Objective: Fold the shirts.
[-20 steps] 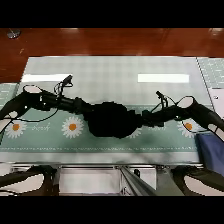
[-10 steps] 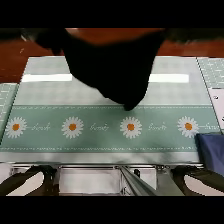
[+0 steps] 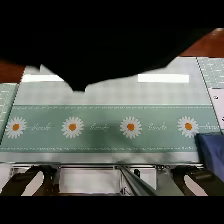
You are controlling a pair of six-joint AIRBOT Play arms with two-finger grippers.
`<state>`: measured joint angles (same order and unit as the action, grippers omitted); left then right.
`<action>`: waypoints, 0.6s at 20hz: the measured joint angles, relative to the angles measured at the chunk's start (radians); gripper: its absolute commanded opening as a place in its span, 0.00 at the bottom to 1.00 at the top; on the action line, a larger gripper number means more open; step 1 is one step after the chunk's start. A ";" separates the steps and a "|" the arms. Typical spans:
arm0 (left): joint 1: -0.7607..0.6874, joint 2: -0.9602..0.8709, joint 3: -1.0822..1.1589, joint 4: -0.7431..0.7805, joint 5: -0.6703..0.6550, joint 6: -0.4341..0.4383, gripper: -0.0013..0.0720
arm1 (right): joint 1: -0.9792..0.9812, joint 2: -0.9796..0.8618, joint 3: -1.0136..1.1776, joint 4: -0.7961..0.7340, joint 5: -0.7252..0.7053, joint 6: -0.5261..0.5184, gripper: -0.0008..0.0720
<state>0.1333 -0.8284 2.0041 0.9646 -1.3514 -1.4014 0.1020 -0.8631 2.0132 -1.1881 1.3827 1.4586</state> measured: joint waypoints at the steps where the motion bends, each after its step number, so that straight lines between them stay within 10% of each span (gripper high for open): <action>1: 0.000 0.027 0.006 0.017 -0.029 -0.010 0.06 | 0.000 0.031 -0.009 -0.009 0.022 0.000 0.04; 12: -0.011 0.048 -0.344 -0.018 -0.111 -0.018 0.06 | -0.001 -0.008 -0.214 -0.056 0.130 0.004 0.04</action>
<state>0.1219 -0.7803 1.6596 0.9466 -1.4624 -1.4197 0.1013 -0.8715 1.7992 -1.2442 1.5131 1.4628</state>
